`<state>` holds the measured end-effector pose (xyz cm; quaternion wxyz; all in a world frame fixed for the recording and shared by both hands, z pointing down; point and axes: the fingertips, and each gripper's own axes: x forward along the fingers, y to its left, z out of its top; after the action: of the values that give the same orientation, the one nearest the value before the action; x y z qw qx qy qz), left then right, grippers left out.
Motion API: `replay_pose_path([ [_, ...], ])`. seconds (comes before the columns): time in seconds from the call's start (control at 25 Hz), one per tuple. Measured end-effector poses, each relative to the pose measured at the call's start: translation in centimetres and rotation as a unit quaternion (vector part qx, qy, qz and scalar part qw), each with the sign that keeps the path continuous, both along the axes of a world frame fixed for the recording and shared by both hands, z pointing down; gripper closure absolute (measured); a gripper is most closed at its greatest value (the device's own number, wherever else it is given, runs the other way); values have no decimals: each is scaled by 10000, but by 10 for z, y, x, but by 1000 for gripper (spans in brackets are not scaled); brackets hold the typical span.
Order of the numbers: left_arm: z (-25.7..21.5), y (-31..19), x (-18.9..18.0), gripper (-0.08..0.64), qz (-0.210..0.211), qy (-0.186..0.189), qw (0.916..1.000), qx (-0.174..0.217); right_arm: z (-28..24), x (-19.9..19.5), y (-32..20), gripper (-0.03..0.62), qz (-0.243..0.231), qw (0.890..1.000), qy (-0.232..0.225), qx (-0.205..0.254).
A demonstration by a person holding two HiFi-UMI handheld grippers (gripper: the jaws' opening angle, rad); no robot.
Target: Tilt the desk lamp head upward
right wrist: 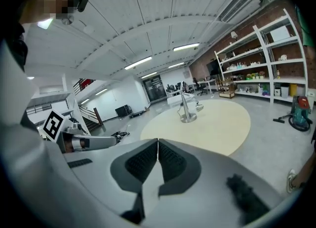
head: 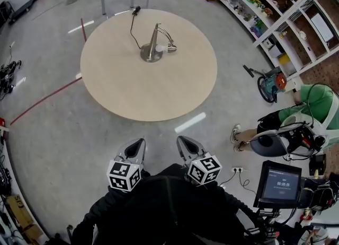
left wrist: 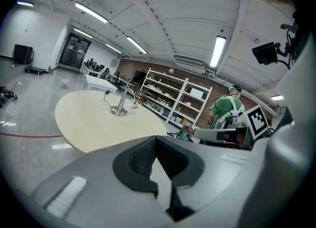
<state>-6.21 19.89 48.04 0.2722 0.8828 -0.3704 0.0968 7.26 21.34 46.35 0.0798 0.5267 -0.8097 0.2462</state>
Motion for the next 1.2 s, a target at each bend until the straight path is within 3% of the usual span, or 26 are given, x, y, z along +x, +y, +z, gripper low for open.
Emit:
replay_pose_path([
  [0.24, -1, -6, -5, 554, -9, 92, 9999, -64, -7, -7, -5, 584, -43, 9998, 175, -14],
  [0.48, 3, -5, -9, 554, -146, -3, 9998, -143, 0, -14, -10, 584, -236, 9997, 70, -86],
  [0.76, -13, -74, 20, 554, -531, -334, 9980, 21, -9, 19, -90, 584, -588, 9980, -217, 84],
  [0.92, -18, -109, 50, 554, -506, -552, 9971, 132, -11, 46, -132, 584, -615, 9971, -394, 216],
  [1.2, -18, -144, 85, 554, -703, -783, 9944, 75, -6, 84, -173, 584, -731, 9950, -655, 204],
])
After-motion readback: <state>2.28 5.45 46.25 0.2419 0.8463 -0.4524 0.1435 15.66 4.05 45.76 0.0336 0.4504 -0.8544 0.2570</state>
